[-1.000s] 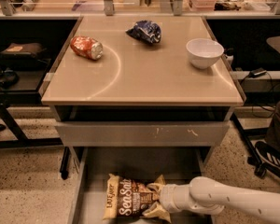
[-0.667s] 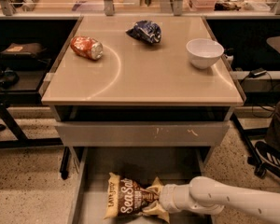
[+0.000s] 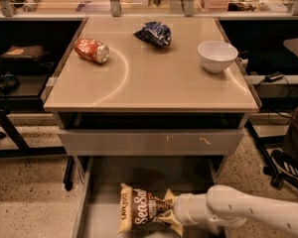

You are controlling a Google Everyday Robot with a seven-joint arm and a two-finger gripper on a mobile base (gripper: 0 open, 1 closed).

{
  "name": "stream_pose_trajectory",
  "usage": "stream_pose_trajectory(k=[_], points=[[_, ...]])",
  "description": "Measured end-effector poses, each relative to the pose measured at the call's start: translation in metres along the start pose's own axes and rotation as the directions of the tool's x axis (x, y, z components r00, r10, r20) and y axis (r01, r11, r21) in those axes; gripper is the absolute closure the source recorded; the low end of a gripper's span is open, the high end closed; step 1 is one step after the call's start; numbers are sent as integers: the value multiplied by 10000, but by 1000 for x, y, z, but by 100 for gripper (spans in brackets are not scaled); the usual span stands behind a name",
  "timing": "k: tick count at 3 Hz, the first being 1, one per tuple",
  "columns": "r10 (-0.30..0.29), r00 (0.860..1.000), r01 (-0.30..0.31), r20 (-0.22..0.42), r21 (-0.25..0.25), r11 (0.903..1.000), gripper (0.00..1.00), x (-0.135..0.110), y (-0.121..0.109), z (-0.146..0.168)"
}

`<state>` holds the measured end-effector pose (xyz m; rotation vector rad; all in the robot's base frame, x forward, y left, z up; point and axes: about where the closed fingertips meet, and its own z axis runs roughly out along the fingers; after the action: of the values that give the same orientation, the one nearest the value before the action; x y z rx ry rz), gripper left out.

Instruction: Pick brown chip bag from middle drawer and place on counter

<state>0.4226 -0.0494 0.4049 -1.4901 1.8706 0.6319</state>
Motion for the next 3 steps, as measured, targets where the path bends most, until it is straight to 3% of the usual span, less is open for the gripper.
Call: stream_pose_trajectory(k=[2,3], points=[[-968,9935,1032,-603,1144,9881,100,-49,-26,-101],[-1584,9841,1701,-807,1698,9707,100,-84,-44,-174]])
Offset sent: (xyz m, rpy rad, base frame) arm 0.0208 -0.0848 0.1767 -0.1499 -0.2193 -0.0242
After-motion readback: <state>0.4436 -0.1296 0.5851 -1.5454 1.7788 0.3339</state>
